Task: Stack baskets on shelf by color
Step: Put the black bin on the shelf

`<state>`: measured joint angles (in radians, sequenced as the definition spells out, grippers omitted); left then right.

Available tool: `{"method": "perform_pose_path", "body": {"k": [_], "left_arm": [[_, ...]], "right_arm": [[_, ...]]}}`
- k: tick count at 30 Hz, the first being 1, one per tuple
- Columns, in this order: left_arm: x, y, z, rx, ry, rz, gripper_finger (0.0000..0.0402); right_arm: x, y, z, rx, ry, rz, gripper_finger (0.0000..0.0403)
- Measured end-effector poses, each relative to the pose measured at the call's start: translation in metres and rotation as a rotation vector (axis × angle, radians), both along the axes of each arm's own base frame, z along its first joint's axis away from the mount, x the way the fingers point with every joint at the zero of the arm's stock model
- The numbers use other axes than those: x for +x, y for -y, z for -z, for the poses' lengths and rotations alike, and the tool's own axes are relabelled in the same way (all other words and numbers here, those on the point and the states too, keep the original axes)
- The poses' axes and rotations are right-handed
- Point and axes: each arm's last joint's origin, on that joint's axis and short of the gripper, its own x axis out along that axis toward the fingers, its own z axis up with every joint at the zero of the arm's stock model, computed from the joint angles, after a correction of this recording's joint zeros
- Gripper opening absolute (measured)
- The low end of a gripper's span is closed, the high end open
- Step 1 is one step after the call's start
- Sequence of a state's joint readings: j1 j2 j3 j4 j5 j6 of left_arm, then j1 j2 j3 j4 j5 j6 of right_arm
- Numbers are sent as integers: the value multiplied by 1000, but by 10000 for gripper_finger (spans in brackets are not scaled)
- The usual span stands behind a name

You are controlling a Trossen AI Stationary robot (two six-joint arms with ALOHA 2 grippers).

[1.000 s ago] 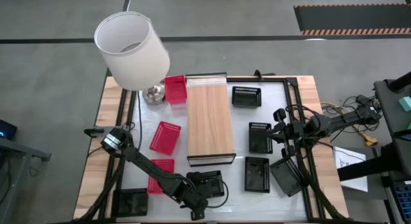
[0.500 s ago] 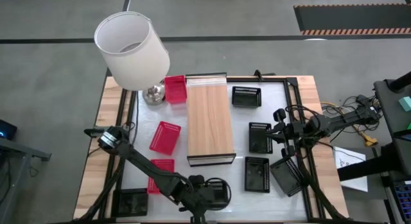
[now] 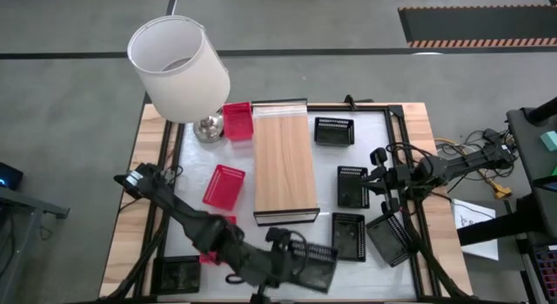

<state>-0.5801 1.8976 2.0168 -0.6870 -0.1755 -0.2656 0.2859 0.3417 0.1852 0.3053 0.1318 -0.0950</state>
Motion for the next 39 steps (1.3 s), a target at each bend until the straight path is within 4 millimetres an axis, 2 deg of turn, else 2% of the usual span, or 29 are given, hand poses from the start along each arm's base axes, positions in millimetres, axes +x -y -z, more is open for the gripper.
{"method": "perform_pose_path", "body": {"k": [4,7,13,16,19,22,28,39], "left_arm": [[0,-32,-11,123,-27,-76,0],[3,-67,-14,197,-75,-131,0],[12,-151,-2,376,-273,-262,0],[17,-192,3,436,-315,-307,0],[20,-226,3,469,-331,-359,0],[20,-253,6,508,-345,-394,0],[22,-282,19,542,-374,-411,0],[21,-307,49,552,-457,-427,0]], "right_arm": [[0,0,0,4,-4,-1,9],[0,0,1,4,-8,-1,9],[0,0,1,3,-11,0,9],[0,0,1,-7,-9,1,9],[0,0,1,-12,-8,2,9],[0,0,1,-15,-7,2,9],[0,0,1,-24,-6,3,9],[0,0,1,-24,-6,3,9]]}}
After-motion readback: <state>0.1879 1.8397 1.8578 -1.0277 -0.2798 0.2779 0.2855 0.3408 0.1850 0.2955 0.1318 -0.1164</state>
